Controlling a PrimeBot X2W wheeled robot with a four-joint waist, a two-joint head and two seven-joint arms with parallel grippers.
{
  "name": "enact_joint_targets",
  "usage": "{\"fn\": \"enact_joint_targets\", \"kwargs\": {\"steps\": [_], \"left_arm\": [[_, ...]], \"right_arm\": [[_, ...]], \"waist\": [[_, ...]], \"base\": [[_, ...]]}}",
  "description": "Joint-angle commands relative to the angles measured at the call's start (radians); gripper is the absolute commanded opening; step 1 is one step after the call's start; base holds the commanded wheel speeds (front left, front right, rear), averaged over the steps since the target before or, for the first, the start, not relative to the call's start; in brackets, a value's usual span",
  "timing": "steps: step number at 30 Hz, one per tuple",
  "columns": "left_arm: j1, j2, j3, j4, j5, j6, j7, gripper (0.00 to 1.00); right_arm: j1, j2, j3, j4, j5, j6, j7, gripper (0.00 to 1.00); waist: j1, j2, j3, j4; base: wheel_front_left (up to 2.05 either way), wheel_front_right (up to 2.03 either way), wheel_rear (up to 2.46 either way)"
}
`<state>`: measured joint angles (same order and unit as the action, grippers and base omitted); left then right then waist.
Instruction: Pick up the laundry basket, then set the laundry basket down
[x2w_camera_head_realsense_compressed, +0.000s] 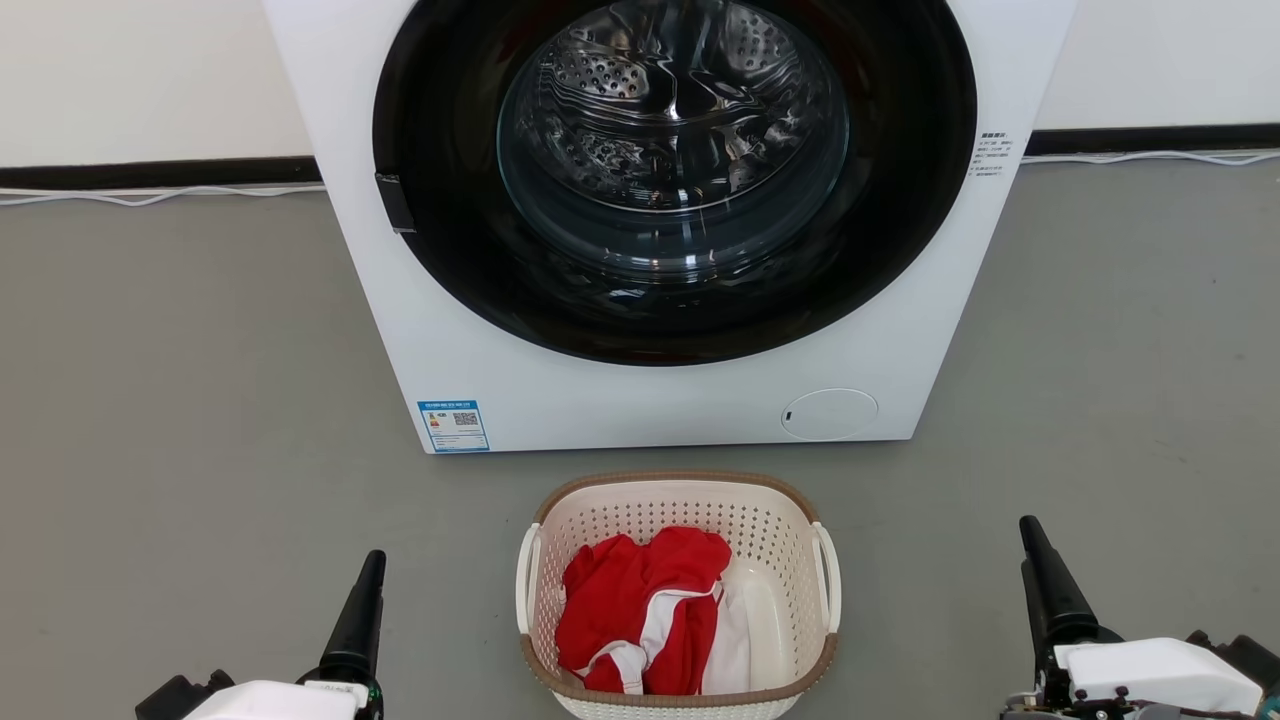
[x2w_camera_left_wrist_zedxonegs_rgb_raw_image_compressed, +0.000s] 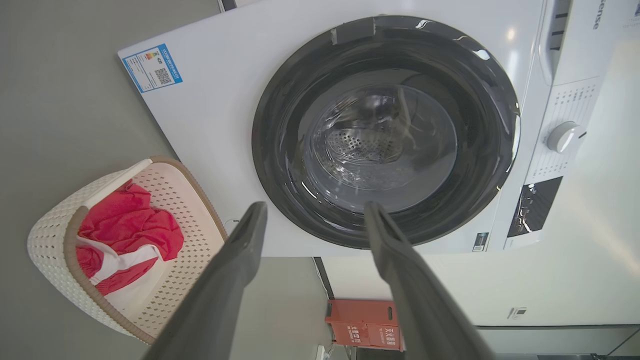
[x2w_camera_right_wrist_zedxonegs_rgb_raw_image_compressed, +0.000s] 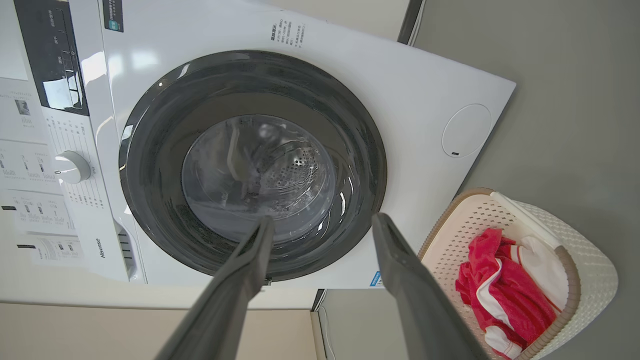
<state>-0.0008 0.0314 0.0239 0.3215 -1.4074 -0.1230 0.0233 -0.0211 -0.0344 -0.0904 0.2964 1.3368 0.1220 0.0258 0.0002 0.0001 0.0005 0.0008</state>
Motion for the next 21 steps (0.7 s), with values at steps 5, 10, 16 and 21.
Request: {"fn": "enact_joint_targets", "kwargs": {"steps": [5, 10, 16, 21], "left_arm": [[-0.039, 0.008, 0.000, -0.025, 0.065, 0.005, -0.019, 1.00], [-0.041, 0.008, -0.003, -0.025, 0.127, 0.009, -0.034, 1.00], [-0.045, 0.009, -0.008, -0.020, 0.226, 0.016, -0.052, 1.00], [-0.047, 0.010, -0.014, -0.015, 0.329, 0.024, -0.069, 1.00]], "right_arm": [[-0.032, -0.009, 0.013, -0.038, -0.080, 0.003, -0.021, 1.00], [-0.037, -0.009, 0.022, -0.040, -0.177, 0.003, -0.036, 1.00], [-0.043, -0.012, 0.032, -0.043, -0.295, 0.004, -0.053, 1.00], [-0.046, -0.016, 0.046, -0.047, -0.405, 0.004, -0.071, 1.00]], "waist": [[-0.0001, -0.0001, -0.001, 0.001], [-0.0001, -0.0001, -0.001, 0.001], [-0.0001, -0.0001, -0.003, 0.002], [-0.0001, -0.0001, -0.004, 0.003]], "base": [[0.00, 0.00, 0.00], [0.00, 0.00, 0.00], [0.00, 0.00, 0.00], [0.00, 0.00, 0.00]]}}
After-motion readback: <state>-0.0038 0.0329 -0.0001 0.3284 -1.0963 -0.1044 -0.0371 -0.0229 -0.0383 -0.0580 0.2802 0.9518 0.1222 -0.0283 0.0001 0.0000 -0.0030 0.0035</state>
